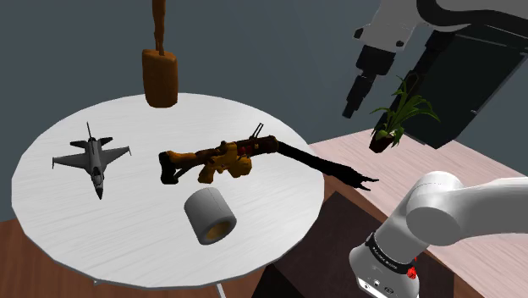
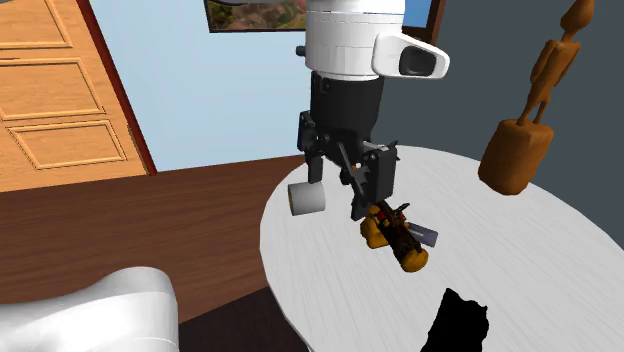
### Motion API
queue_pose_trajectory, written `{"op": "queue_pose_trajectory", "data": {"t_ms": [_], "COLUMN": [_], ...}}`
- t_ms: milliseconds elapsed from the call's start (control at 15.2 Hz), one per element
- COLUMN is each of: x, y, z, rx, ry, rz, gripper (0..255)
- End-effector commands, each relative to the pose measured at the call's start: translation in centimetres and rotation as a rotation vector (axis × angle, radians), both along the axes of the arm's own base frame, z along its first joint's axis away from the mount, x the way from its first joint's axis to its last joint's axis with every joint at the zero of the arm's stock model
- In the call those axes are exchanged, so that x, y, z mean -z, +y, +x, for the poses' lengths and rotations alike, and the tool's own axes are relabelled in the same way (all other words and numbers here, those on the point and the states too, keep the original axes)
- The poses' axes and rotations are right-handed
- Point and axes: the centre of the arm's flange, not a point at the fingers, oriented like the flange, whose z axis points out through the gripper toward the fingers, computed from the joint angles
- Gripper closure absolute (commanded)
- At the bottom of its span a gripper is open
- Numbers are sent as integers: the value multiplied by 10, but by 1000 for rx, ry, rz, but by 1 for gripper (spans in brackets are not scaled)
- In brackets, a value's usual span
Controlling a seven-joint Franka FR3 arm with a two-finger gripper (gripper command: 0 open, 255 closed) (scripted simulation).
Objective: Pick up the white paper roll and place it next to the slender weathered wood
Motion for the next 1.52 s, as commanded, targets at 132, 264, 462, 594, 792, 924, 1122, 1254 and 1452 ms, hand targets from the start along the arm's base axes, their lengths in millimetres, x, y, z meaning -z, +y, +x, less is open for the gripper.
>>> {"op": "queue_pose_trajectory", "data": {"t_ms": [132, 264, 462, 594, 792, 924, 1122, 1254, 1452], "x": [10, 22, 42, 57, 82, 100, 129, 150, 182], "y": [26, 53, 92, 118, 157, 182, 219, 244, 280], "z": [-16, -31, -52, -64, -81, -90, -102, -108, -115], "rx": [8, 16, 28, 36, 48, 56, 68, 76, 88], "ry": [-59, -118, -206, -265, -353, -412, -500, -559, -647], "rz": [-20, -40, -70, -90, -120, -140, -170, -190, -220], "gripper": [0, 0, 0, 0, 0, 0, 0, 0, 0]}}
